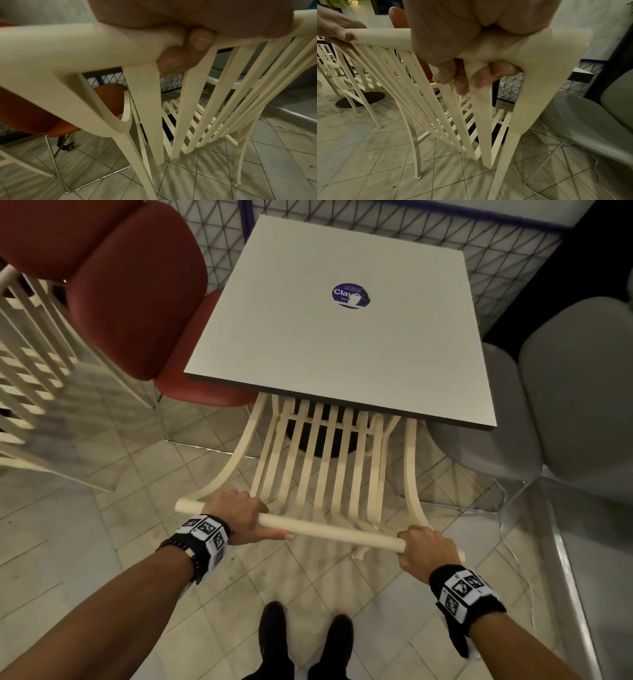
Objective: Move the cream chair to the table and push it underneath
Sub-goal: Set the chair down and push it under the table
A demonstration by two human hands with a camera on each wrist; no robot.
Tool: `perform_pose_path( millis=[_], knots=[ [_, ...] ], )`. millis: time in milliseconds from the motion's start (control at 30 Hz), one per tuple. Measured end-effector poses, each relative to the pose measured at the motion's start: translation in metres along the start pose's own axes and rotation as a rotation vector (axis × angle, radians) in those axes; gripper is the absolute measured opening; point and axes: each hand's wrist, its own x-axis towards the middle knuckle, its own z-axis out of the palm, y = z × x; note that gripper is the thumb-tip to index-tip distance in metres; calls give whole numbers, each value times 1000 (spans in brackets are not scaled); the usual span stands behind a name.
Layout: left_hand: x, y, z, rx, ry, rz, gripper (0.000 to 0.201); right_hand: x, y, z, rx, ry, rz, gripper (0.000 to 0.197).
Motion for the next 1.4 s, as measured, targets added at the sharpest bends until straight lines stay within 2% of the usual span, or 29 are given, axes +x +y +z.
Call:
perform_pose_path(
  millis=[300, 567, 1233, 1333, 1400],
  knots=[
    [23, -2, -18, -6, 45, -7, 101, 28, 6, -18, -27, 32, 10, 17],
    [22, 11, -16, 17, 63, -10, 98, 24, 16, -25, -39, 15, 16, 14],
    [24, 6, -13, -26, 18, -17, 96, 18, 8, -27, -5, 27, 70, 11],
    [23, 6, -12, -17, 31, -18, 95, 18, 8, -16, 3, 107, 100, 16],
    [21, 7, -10, -14, 47, -42, 95, 17, 5, -6, 8, 200, 132, 32]
  ],
)
